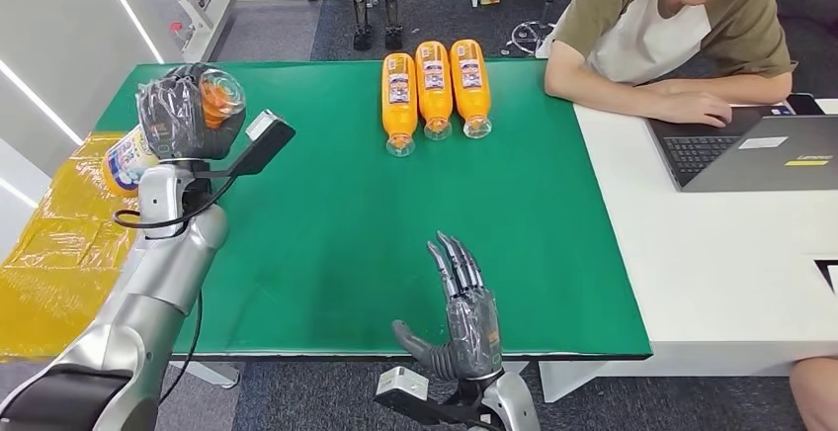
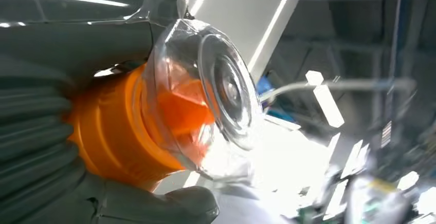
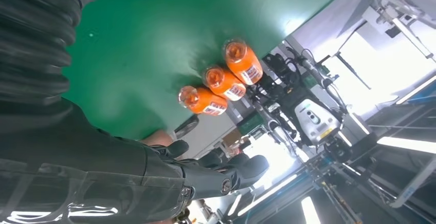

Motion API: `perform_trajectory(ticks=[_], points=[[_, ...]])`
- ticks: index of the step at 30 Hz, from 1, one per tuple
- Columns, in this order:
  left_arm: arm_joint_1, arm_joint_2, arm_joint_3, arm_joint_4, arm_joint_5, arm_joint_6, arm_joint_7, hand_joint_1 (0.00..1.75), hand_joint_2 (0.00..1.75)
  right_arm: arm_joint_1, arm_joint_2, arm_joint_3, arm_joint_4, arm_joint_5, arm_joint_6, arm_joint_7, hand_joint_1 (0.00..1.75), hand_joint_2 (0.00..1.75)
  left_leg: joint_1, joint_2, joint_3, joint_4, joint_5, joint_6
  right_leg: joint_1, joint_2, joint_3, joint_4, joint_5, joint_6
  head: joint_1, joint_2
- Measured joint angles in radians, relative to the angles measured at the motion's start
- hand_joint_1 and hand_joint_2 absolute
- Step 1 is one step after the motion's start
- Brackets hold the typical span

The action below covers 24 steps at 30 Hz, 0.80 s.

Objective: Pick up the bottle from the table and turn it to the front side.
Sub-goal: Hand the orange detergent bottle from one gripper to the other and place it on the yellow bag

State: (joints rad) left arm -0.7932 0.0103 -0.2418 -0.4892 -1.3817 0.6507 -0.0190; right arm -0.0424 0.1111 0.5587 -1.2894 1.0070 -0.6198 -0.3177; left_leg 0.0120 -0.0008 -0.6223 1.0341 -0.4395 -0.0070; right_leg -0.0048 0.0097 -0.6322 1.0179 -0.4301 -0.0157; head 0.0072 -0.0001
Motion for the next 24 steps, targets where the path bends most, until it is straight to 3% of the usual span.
perform_trajectory(ticks=[5,10,18,24], points=[[0.015,0.023,-0.035,0.109,-0.096,-0.036,0.085,1.75,1.75,0.000,0.005,-0.007,-0.015,0.001,0.021,-0.003,0.00,1.75,0.000,0.000,-0.001,0.000,0.000,0.000,0.000,0.000,-0.001,0.000,0.000,0.000,0.000,0.000],[0.084,0.030,-0.060,0.164,-0.107,-0.037,0.128,1.75,1.75,0.000,0.007,-0.012,-0.029,-0.002,0.032,-0.019,0.00,1.75,0.000,0.000,-0.001,-0.001,-0.001,-0.001,0.000,0.000,-0.001,0.000,0.000,0.000,0.000,0.000],[0.203,0.032,-0.072,0.201,-0.108,-0.034,0.177,1.75,1.75,0.002,0.008,-0.014,-0.039,-0.015,0.032,-0.034,0.00,1.75,0.000,0.000,-0.001,-0.001,-0.001,-0.001,0.000,0.000,-0.001,0.000,-0.001,0.000,0.000,0.000],[0.240,0.033,-0.072,0.213,-0.105,-0.033,0.197,1.75,1.75,-0.005,0.011,-0.012,-0.039,-0.015,0.053,-0.040,0.00,1.75,0.000,0.001,0.000,-0.001,-0.002,-0.001,0.000,0.000,-0.001,0.000,-0.001,0.000,0.000,0.000]])
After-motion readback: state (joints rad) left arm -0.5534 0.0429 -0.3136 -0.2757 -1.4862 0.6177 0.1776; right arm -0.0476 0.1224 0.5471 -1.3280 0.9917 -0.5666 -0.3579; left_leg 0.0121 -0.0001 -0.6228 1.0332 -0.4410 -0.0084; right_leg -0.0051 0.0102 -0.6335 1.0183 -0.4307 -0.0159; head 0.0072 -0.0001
